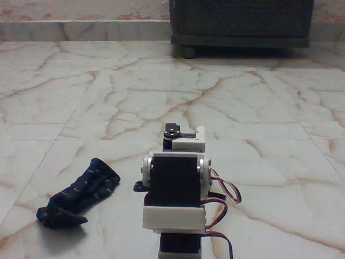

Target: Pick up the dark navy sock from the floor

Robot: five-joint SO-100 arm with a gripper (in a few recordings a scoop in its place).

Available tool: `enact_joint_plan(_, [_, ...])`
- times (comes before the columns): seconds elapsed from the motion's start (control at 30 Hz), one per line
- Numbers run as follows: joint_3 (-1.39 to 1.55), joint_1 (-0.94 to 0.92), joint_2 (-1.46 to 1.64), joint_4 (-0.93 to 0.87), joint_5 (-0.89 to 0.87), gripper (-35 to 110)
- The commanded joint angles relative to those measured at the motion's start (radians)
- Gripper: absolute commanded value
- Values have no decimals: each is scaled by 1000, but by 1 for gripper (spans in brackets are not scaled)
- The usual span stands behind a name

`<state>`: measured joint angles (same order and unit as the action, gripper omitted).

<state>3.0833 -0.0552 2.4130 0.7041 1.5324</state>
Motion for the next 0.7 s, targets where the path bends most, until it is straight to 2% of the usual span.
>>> enact_joint_plan(0.0, [0, -17, 40, -137, -21, 1])
enact_joint_plan(0.47, [0, -11, 40, -127, -49, 1])
enact_joint_plan(0.6, [-14, 37, 25, -121, -144, 1])
enact_joint_plan(0.67, [-77, 66, -25, -187, -210, 2])
